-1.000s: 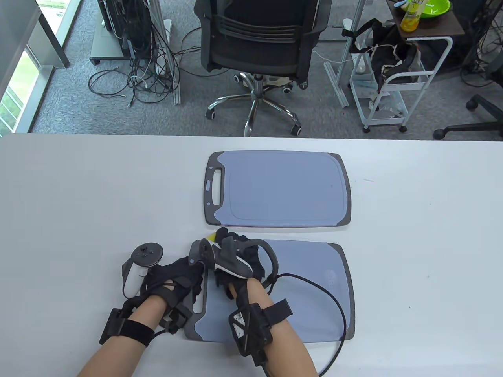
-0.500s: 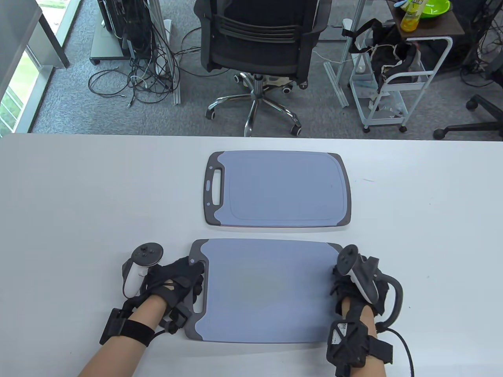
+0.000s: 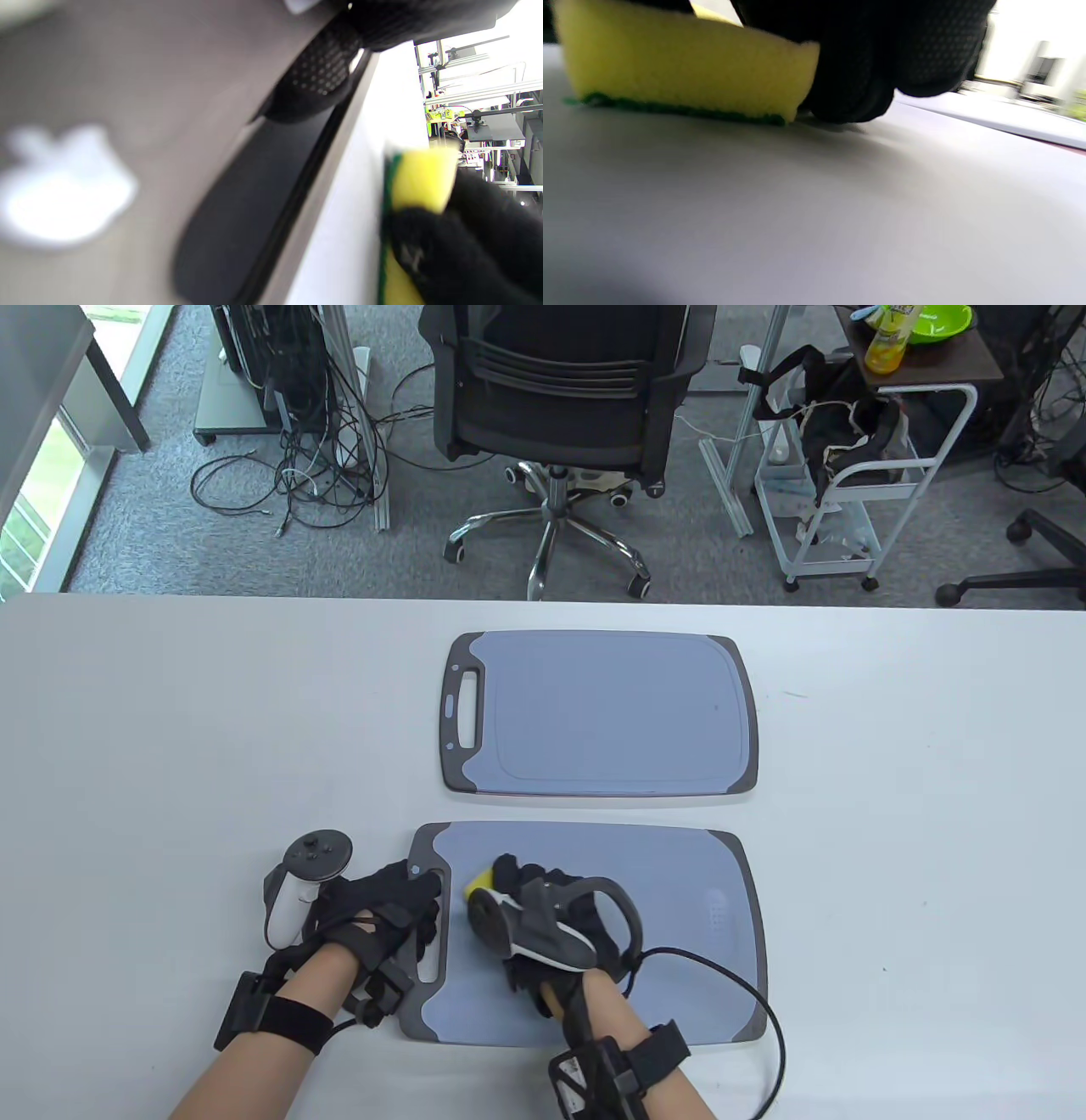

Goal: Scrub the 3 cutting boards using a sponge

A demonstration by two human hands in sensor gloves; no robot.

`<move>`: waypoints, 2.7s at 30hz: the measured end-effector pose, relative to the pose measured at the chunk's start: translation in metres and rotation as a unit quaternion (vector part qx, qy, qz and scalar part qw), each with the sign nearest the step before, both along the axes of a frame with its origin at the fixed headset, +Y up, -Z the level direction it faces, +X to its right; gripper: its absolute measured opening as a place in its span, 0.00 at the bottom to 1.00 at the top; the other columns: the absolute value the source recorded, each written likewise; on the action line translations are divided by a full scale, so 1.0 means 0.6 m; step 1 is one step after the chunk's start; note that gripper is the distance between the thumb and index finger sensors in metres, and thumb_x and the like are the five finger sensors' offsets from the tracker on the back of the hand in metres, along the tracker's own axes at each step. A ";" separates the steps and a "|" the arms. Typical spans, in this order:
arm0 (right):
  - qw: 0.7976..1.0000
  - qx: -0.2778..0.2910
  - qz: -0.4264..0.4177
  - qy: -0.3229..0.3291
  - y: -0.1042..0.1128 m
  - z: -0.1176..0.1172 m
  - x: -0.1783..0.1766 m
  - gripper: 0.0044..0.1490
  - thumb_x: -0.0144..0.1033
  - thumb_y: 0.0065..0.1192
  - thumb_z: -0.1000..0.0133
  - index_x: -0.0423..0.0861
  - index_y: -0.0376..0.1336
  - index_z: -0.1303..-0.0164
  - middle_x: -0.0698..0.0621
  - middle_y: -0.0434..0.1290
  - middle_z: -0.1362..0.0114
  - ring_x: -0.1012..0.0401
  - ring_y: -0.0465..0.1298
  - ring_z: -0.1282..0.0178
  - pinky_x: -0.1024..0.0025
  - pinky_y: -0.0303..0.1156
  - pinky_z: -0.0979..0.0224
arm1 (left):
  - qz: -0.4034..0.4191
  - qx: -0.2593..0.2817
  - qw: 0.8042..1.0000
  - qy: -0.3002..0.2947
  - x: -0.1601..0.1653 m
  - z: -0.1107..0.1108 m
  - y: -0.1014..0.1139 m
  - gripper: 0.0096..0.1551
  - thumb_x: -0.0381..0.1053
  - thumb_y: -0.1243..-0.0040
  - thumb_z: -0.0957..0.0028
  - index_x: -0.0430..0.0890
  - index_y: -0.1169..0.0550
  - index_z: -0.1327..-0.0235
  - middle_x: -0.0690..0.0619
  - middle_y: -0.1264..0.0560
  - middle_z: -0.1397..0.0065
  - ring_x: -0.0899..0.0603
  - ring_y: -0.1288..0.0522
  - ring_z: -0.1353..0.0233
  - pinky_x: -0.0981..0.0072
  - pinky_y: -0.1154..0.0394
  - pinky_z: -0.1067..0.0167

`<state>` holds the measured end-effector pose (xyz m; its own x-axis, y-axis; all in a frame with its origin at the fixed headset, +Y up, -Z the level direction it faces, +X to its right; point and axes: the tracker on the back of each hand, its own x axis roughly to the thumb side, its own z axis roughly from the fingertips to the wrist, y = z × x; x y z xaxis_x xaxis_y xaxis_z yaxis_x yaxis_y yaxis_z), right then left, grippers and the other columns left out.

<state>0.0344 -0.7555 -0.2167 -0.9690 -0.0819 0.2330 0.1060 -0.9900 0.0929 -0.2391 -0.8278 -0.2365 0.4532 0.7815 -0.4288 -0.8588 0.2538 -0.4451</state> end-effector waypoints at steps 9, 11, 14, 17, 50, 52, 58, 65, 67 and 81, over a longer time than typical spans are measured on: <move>0.955 -0.033 0.007 -0.294 -0.026 0.010 0.305 0.47 0.60 0.56 0.45 0.39 0.60 0.25 0.44 0.74 0.39 0.53 0.78 0.49 0.53 0.74 0.42 | -0.009 0.003 1.000 0.006 0.002 0.002 -0.001 0.30 0.65 0.40 0.38 0.44 0.26 0.36 0.59 0.18 0.48 0.59 0.12 0.58 0.72 0.09 0.61; 0.967 -0.007 0.016 -0.255 -0.023 0.006 0.270 0.47 0.59 0.58 0.45 0.36 0.61 0.26 0.43 0.75 0.41 0.52 0.78 0.49 0.52 0.74 0.42 | -0.008 0.002 1.000 0.006 0.002 0.002 -0.001 0.30 0.65 0.40 0.38 0.44 0.26 0.36 0.59 0.18 0.48 0.59 0.12 0.58 0.72 0.09 0.62; 0.991 -0.012 -0.027 -0.131 -0.014 -0.003 0.153 0.47 0.60 0.57 0.45 0.38 0.61 0.25 0.43 0.75 0.41 0.52 0.78 0.49 0.53 0.75 0.42 | -0.006 0.001 1.000 0.005 0.003 0.003 0.000 0.30 0.65 0.40 0.38 0.44 0.26 0.36 0.58 0.18 0.48 0.59 0.12 0.58 0.71 0.09 0.61; 0.999 -0.014 -0.028 0.019 -0.002 0.014 -0.006 0.47 0.61 0.57 0.45 0.39 0.60 0.24 0.43 0.74 0.40 0.52 0.78 0.48 0.52 0.74 0.41 | -0.005 0.001 1.000 0.004 0.003 0.003 -0.001 0.30 0.65 0.40 0.38 0.44 0.26 0.36 0.58 0.18 0.48 0.59 0.12 0.58 0.71 0.09 0.61; 0.988 0.007 -0.023 0.154 0.004 0.088 -0.161 0.48 0.63 0.56 0.46 0.40 0.60 0.25 0.45 0.74 0.40 0.53 0.78 0.48 0.53 0.75 0.40 | -0.001 -0.002 1.000 0.000 0.004 0.003 0.001 0.30 0.65 0.40 0.37 0.44 0.26 0.35 0.58 0.18 0.48 0.58 0.12 0.57 0.70 0.09 0.61; 0.989 0.001 -0.006 0.146 0.005 0.082 -0.143 0.48 0.64 0.54 0.46 0.44 0.58 0.23 0.48 0.73 0.39 0.56 0.78 0.47 0.55 0.75 0.40 | -0.002 -0.001 1.000 0.000 0.004 0.003 0.001 0.30 0.65 0.40 0.38 0.44 0.26 0.35 0.58 0.18 0.48 0.58 0.12 0.57 0.70 0.09 0.61; 0.998 0.012 0.040 -0.054 -0.012 0.057 0.091 0.47 0.62 0.54 0.46 0.43 0.59 0.24 0.47 0.74 0.39 0.54 0.79 0.48 0.54 0.75 0.41 | -0.001 -0.002 1.000 0.001 0.004 0.003 0.001 0.30 0.65 0.40 0.37 0.44 0.26 0.35 0.58 0.18 0.48 0.58 0.12 0.57 0.70 0.09 0.61; 0.962 -0.028 0.022 -0.271 -0.030 0.068 0.302 0.47 0.59 0.55 0.44 0.37 0.59 0.25 0.43 0.74 0.40 0.52 0.78 0.49 0.52 0.74 0.42 | -0.015 0.006 1.000 0.003 0.005 0.003 0.001 0.30 0.66 0.41 0.38 0.45 0.26 0.36 0.59 0.18 0.48 0.59 0.12 0.58 0.72 0.09 0.62; 0.971 -0.016 0.027 -0.237 -0.026 0.060 0.269 0.48 0.60 0.56 0.45 0.37 0.60 0.26 0.43 0.75 0.41 0.53 0.79 0.50 0.53 0.75 0.42 | -0.014 0.006 1.000 0.003 0.004 0.003 0.000 0.30 0.66 0.41 0.38 0.44 0.26 0.36 0.59 0.18 0.48 0.59 0.12 0.58 0.71 0.09 0.62; 0.994 0.016 0.002 0.105 -0.001 0.085 -0.088 0.48 0.63 0.55 0.46 0.43 0.59 0.24 0.47 0.74 0.40 0.55 0.79 0.48 0.54 0.75 0.41 | -0.002 -0.001 1.000 0.000 0.004 0.003 0.000 0.30 0.65 0.40 0.38 0.44 0.26 0.35 0.58 0.18 0.48 0.58 0.12 0.57 0.70 0.09 0.60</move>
<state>-0.0182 -0.7562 -0.1657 -0.8987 -0.0971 0.4277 0.1244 -0.9916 0.0363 -0.2366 -0.8277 -0.2345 0.4555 0.7790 -0.4309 -0.8582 0.2555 -0.4452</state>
